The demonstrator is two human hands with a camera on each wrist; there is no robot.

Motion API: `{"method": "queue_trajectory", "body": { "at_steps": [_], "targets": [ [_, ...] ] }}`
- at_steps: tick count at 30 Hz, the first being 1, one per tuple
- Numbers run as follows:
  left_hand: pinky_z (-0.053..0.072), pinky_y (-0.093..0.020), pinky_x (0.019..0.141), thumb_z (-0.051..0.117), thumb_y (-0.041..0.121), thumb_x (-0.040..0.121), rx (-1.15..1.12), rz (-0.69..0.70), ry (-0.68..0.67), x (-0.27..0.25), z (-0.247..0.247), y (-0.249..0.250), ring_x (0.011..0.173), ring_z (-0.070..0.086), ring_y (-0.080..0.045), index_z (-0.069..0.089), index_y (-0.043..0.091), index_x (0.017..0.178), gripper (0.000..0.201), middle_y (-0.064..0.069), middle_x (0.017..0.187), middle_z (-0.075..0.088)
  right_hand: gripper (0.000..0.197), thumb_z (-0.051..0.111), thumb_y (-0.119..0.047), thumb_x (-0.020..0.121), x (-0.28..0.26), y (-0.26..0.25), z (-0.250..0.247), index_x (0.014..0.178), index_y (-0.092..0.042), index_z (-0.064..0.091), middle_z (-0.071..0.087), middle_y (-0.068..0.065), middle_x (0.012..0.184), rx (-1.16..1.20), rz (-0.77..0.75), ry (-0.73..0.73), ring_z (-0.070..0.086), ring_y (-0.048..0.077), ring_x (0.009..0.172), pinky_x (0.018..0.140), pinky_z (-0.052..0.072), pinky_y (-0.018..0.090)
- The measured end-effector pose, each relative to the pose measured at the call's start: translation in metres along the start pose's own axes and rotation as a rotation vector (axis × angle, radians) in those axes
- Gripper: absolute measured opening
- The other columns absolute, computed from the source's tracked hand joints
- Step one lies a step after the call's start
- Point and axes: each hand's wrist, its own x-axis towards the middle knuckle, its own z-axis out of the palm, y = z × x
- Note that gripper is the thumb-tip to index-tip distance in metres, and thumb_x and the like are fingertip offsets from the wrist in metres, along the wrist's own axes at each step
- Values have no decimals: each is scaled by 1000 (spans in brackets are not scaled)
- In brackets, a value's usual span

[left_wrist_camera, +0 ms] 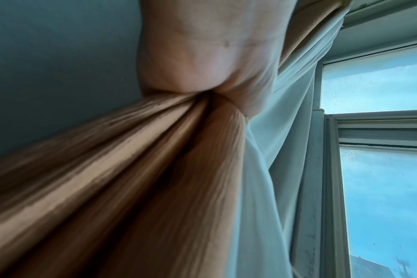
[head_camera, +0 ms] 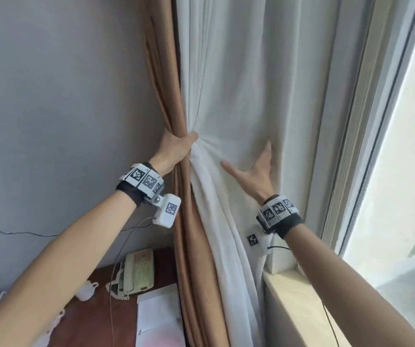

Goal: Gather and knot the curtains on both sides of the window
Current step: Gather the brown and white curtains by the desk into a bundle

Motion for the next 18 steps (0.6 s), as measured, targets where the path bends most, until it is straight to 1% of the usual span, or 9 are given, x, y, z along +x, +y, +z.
{"method": "queue_trajectory", "body": {
  "at_steps": [2,3,6,7,9,10,13,15,18],
  "targets": [
    [46,-2,63,68,6,93,20,-7,11,-5,-9,-1,59,57,23,56,30,79,30,15,83,62,157,91,-66,66,21,5,13,164,-21,-22,-12,-1,176,105,78,-129,-1,17,163,133,8,41],
    [47,-4,64,69,7,93,31,-13,18,-8,-14,-1,60,59,22,58,29,79,29,15,84,64,161,93,-67,61,28,5,22,163,-24,-24,-7,-1,177,151,102,-180,5,15,163,133,11,40],
    [48,-5,68,69,8,94,67,-27,50,-16,-30,2,64,60,22,61,29,80,27,16,85,65,162,97,-72,49,42,2,53,167,-29,-4,31,-5,170,180,78,-449,37,11,154,130,29,44],
    [48,-8,71,69,10,94,97,-30,69,-18,-34,3,64,60,21,61,29,80,25,15,85,66,156,97,-69,53,36,-2,62,168,-28,-1,33,-5,170,141,31,-555,37,13,154,130,28,43],
    [49,-13,79,72,23,92,148,-50,82,-20,-41,4,73,62,20,65,30,83,13,17,90,70,146,93,-52,74,19,-9,77,167,-20,-15,16,-2,175,82,-10,-710,20,17,161,131,17,35],
    [49,-13,81,75,31,91,151,-71,52,-23,-45,7,80,65,18,69,31,90,7,21,95,72,145,92,-47,78,11,-10,84,166,-17,-19,10,-2,175,97,-22,-759,13,16,162,130,14,32],
    [51,-7,76,83,46,84,157,-151,-106,-33,-51,14,86,68,16,69,34,104,28,22,98,73,153,98,-51,65,-13,-19,96,167,-22,-11,17,-9,174,191,-175,-800,21,4,158,131,20,30],
    [52,-8,78,89,57,65,199,-168,-177,-37,-46,18,91,69,12,69,30,109,56,18,101,74,140,98,-37,71,-21,-23,102,168,-17,-1,24,-4,172,227,-277,-795,26,2,155,128,25,23],
    [54,-22,97,95,71,43,286,-133,-76,-31,-30,12,110,69,-2,64,22,128,103,11,119,73,126,94,-33,73,-34,-31,100,167,-14,11,32,3,169,270,-343,-828,32,12,156,130,28,37]
  ]
}}
